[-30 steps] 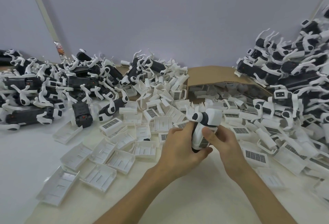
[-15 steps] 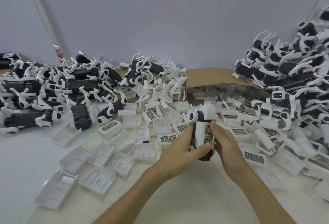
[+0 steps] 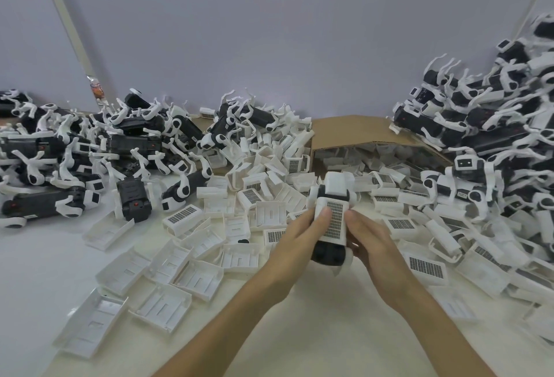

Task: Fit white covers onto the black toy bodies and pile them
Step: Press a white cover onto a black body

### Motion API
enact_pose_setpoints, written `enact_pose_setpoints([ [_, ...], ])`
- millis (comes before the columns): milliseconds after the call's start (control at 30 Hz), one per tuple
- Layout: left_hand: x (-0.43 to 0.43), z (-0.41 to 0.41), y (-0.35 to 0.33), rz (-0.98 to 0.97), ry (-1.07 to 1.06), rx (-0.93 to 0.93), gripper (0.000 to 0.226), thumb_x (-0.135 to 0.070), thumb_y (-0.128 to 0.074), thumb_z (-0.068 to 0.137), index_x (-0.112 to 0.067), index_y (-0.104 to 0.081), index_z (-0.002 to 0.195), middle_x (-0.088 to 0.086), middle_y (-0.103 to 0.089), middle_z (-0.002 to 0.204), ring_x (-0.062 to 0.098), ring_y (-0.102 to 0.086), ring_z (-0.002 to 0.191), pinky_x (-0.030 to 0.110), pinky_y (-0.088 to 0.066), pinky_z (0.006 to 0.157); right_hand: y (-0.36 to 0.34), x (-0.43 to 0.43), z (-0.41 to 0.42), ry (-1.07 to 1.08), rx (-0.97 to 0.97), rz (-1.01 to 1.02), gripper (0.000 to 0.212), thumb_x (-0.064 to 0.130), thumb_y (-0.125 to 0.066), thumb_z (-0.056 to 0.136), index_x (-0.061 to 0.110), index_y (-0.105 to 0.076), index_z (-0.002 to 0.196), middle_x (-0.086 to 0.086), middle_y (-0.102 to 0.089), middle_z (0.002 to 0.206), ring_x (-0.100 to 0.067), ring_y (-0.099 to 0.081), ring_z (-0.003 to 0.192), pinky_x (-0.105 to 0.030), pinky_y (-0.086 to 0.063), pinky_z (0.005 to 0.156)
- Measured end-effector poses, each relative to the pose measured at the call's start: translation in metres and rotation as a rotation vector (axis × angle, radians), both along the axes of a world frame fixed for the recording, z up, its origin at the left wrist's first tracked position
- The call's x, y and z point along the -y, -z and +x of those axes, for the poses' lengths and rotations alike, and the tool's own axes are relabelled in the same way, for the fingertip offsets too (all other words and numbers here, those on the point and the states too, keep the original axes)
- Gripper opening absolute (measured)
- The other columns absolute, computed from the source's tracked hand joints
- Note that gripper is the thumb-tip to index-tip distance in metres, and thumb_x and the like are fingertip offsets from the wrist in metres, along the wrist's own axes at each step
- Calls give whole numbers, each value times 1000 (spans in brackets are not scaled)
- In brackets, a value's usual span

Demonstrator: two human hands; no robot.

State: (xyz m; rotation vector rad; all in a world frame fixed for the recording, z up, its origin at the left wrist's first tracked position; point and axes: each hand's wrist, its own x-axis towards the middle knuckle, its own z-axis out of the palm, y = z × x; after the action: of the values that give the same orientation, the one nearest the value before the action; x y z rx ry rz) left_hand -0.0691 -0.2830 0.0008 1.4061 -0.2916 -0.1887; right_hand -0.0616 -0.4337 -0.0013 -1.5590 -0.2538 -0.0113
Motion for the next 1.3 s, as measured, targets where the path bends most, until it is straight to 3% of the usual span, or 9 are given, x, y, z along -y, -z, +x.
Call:
enact_pose_setpoints([
  [200,-2,5,1,-92,-6,-81,54,-57,-52,85,-23,-70,122,5,-75,114,24,-69,112,44,-50,106,1,1,2,-41,16,4,41,37,-55,90,10,-68,118,-10,-75,110,-27,-71,103,-29,-59,81],
  [433,-6,3,-4,-67,-18,-48,46,-48,-51,88,-19,-70,119,3,-76,108,22,-71,106,36,-54,98,3,2,2,7,59,8,39,36,-57,89,8,-69,113,-16,-73,111,-38,-67,108,-49,-53,95],
  [667,-1,-1,-5,-101,-53,-110,57,-51,-50,88,-11,-69,123,21,-71,117,39,-66,113,53,-46,108,3,1,0,76,87,-9,39,40,-60,86,9,-72,105,-21,-72,105,-51,-61,104,-66,-45,97],
  [800,0,1,-5,-104,-97,-153,57,-51,-45,93,-9,-69,122,23,-70,117,40,-66,113,50,-50,104,3,0,-2,41,123,-3,39,41,-65,91,6,-72,109,-21,-72,103,-50,-62,102,-68,-44,94],
  [867,-4,3,-5,-112,-106,-178,51,-48,-42,99,-12,-71,119,21,-72,116,36,-69,106,44,-56,93,5,0,-3,15,138,-29,34,36,-64,92,8,-72,110,-23,-71,100,-48,-62,95,-64,-48,86],
  [967,-9,5,-5,-175,-97,-198,48,-53,-47,92,-17,-74,110,13,-76,100,25,-70,85,31,-56,72,5,0,-4,-28,183,-57,34,37,-61,92,15,-74,113,-13,-72,92,-25,-60,78,-36,-48,68],
  [1067,-12,4,-8,-291,-114,-231,52,-59,-54,80,-16,-73,104,10,-70,81,24,-63,68,25,-46,54,3,2,-4,-96,215,-70,40,45,-61,88,23,-73,119,-12,-72,95,-23,-60,79,-28,-46,66],
  [1200,-12,6,-5,-370,-127,-254,41,-57,-56,86,-26,-80,94,15,-68,98,35,-55,94,49,-34,82,0,7,-4,-158,219,-51,40,42,-60,86,22,-73,120,-11,-72,111,-22,-59,76,-27,-46,68],
  [1300,-12,9,0,-402,-78,-258,43,-57,-53,92,-25,-80,101,16,-69,114,37,-51,101,51,-28,86,-1,8,-4,-163,222,-45,39,40,-60,86,23,-73,119,-10,-72,113,-21,-59,76,-27,-47,68],
])
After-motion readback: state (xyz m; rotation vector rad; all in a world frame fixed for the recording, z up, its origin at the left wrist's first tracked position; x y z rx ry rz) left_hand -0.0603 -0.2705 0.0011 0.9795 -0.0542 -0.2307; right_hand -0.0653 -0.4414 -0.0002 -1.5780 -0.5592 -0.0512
